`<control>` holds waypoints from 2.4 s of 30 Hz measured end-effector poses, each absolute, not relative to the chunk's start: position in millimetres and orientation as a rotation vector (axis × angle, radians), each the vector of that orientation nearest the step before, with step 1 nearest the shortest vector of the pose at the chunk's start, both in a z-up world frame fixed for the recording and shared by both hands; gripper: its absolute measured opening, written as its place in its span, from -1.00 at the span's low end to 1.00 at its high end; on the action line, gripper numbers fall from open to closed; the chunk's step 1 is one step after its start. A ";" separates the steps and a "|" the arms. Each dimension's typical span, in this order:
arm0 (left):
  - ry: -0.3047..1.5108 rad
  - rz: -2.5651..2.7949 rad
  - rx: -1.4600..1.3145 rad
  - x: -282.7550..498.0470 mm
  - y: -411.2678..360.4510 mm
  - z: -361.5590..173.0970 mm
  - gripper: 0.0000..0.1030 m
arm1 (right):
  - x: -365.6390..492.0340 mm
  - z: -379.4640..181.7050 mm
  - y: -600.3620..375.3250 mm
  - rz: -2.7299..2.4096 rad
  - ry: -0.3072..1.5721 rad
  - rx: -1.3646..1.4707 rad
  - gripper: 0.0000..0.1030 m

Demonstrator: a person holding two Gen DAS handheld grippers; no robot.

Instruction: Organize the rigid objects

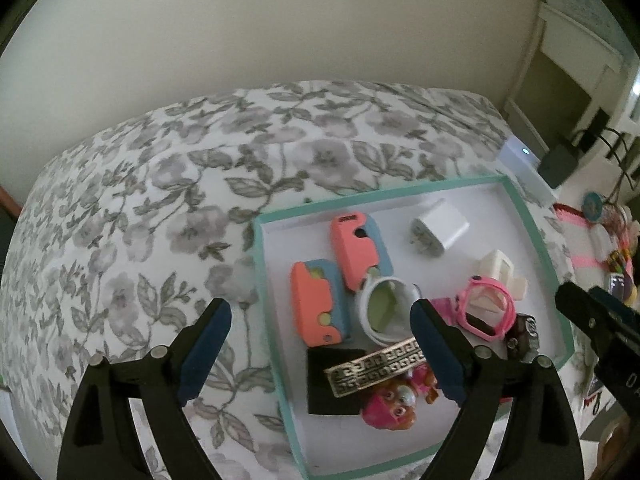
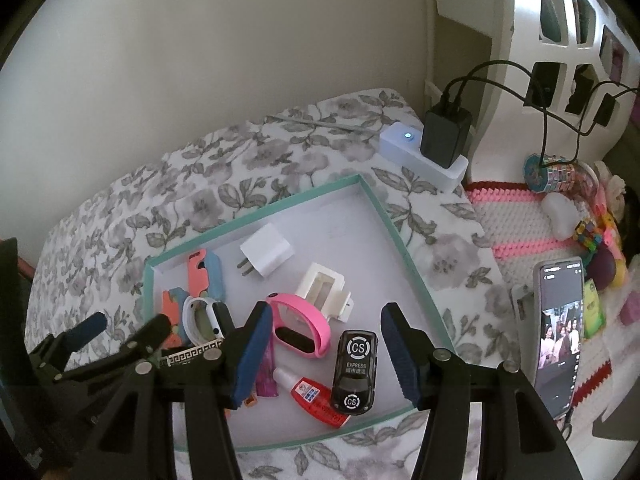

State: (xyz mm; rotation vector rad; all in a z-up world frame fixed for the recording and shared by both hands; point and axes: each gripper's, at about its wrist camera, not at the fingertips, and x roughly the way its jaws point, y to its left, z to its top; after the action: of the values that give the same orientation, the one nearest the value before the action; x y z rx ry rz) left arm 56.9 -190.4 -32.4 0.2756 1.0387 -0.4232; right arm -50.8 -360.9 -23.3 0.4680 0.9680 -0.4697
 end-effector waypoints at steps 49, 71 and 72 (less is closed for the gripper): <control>0.988 -0.232 0.206 60.8 -124.0 -18.6 0.94 | -41.3 -34.0 -313.9 -0.464 1.013 0.314 1.00; 1.004 -0.188 0.208 26.5 -67.9 -13.1 0.94 | -59.5 -28.8 -260.8 -0.431 1.034 0.212 1.00; 1.001 -0.189 0.208 24.9 -66.0 -12.4 0.94 | -60.6 -28.6 -259.1 -0.429 1.033 0.209 1.00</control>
State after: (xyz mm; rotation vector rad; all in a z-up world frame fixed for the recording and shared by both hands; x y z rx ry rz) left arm 24.9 -66.0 -12.4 0.2081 1.0010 -0.1894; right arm -60.6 -259.1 -28.6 0.2086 1.0334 -0.4294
